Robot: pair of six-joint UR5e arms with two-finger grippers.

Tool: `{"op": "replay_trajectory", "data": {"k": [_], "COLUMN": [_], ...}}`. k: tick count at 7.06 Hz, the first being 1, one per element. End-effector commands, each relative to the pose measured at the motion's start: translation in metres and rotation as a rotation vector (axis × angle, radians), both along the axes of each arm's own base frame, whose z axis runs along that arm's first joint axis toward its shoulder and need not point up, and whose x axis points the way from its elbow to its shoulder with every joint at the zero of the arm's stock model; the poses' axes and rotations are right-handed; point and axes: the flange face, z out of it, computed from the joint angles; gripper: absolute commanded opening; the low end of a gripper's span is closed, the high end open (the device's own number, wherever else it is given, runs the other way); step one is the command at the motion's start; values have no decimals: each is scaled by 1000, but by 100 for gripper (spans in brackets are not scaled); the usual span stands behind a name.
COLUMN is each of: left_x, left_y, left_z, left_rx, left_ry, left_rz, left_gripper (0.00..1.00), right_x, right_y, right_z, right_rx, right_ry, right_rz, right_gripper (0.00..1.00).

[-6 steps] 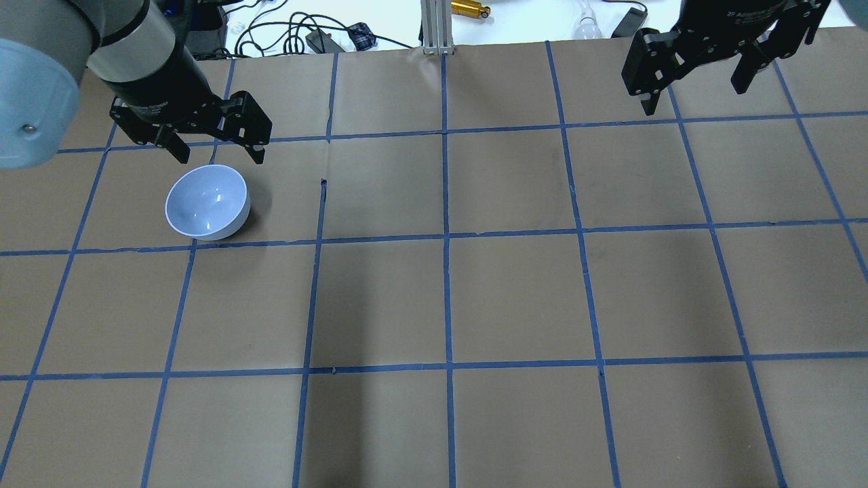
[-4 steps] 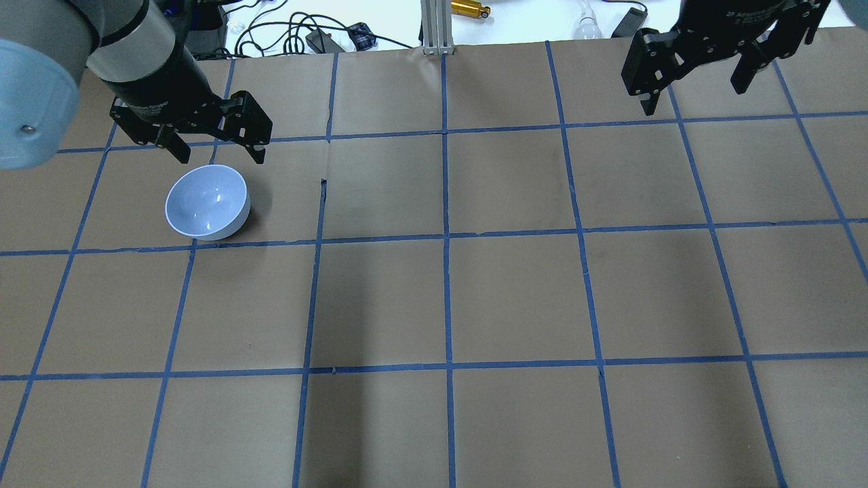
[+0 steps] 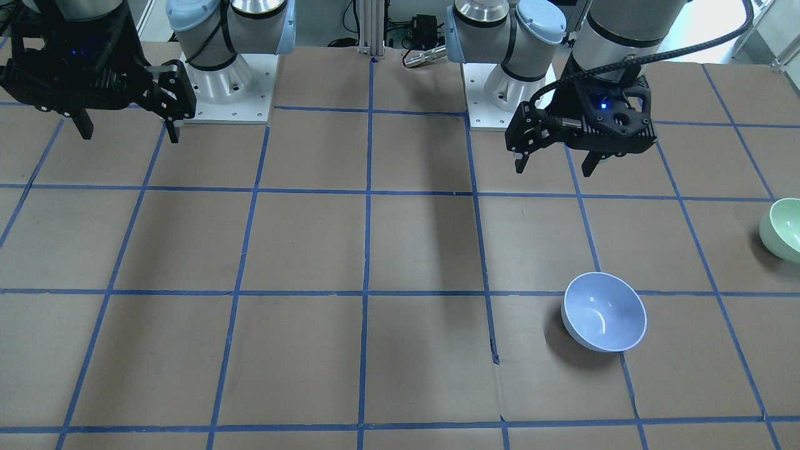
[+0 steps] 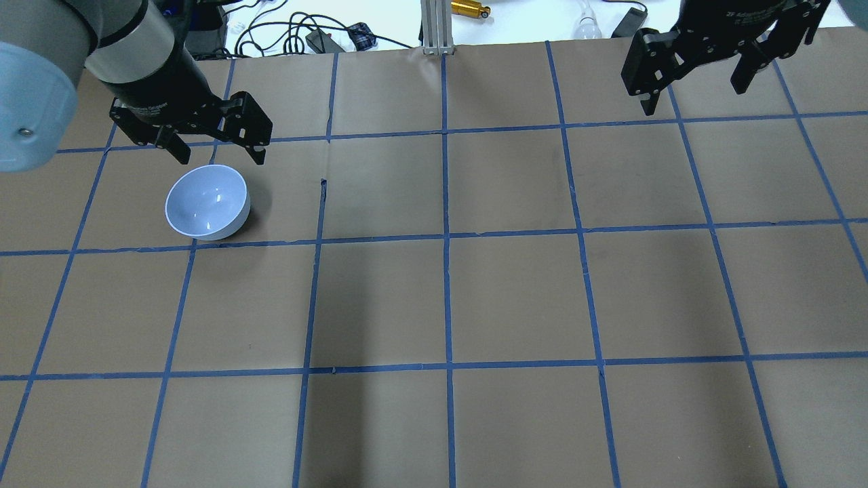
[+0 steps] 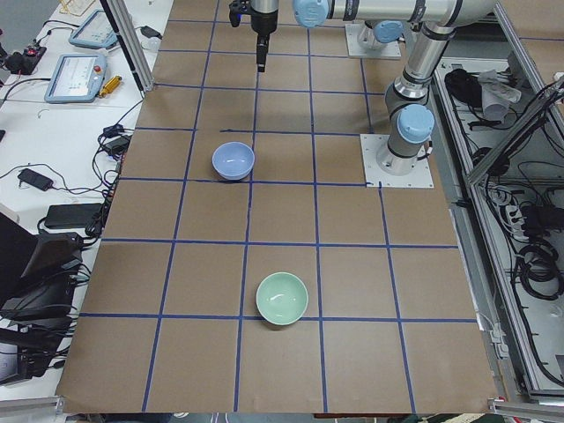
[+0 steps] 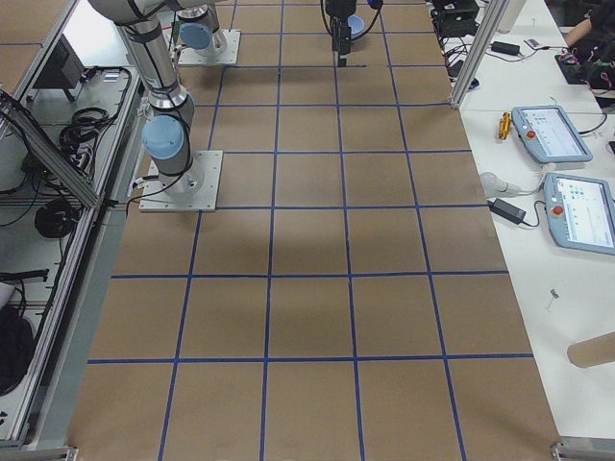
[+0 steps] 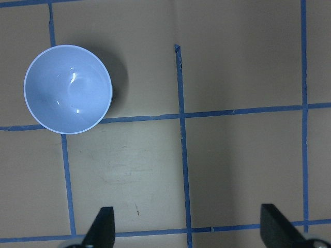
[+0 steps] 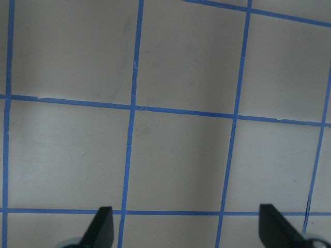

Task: Stack green bowl on blue bowl
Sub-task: 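Move the left gripper away from the blue bowl toward the robot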

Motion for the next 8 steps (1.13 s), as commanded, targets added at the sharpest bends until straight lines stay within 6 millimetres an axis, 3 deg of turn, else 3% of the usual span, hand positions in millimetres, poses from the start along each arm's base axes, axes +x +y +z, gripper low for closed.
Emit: {"op": "replay_trajectory", "data": {"k": [1, 3, 4, 8], "left_x": [2, 9, 25, 155], "left_y": [4, 4, 0, 0], "left_z": [2, -1, -2, -17], "left_rx": [-3, 5, 9, 94], "left_ry": [-12, -17, -18, -51], "left_rz": [-6, 7, 15, -137], "left_gripper": [100, 100, 100, 100], "right_x": [-1, 0, -1, 0], "right_y": [0, 0, 0, 0], "right_z": [0, 0, 0, 0], "right_rx": [0, 0, 0, 0], "right_ry": [0, 0, 0, 0], "right_rz": [-2, 0, -2, 0], "right_gripper": [100, 100, 100, 100]}}
